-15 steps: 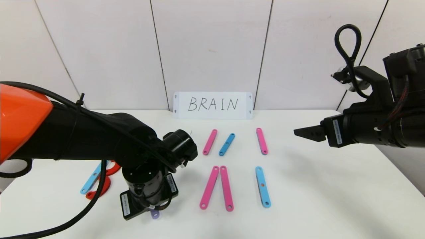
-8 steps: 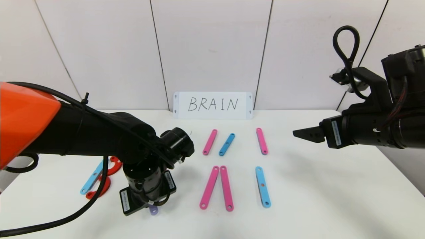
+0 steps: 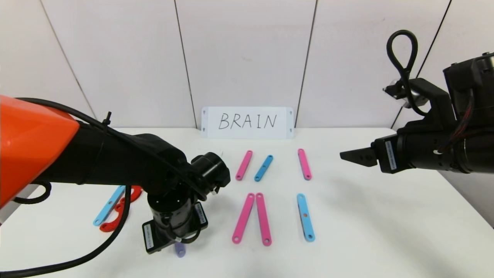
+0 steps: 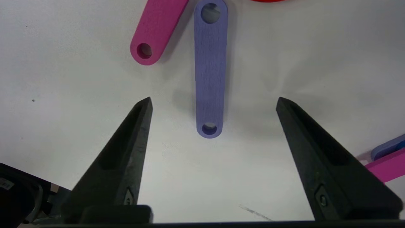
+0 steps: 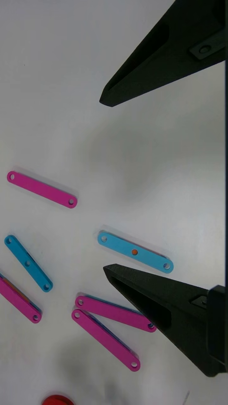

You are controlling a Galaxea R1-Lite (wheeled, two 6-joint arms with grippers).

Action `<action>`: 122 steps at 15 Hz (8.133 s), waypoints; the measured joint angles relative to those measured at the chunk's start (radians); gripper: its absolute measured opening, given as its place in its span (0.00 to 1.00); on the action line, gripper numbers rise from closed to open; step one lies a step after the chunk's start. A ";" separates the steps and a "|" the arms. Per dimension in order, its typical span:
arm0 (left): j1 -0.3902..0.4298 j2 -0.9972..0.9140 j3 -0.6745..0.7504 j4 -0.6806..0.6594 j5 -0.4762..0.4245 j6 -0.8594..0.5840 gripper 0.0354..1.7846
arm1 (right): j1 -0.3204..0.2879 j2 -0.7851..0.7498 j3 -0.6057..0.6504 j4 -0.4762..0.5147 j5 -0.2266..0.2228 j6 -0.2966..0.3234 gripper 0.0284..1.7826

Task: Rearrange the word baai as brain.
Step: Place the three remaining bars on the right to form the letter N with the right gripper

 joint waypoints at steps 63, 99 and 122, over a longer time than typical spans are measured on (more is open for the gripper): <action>0.010 -0.714 -0.013 -0.212 -0.029 0.746 0.97 | 0.400 0.942 -0.804 -0.039 -0.429 0.139 0.98; 0.321 -0.680 0.034 -0.222 -0.265 0.957 0.97 | 0.363 1.017 -0.887 -0.067 -0.426 0.260 0.98; 0.318 -0.678 0.044 -0.222 -0.266 0.971 0.97 | 0.375 1.057 -0.888 -0.072 -0.427 0.270 0.98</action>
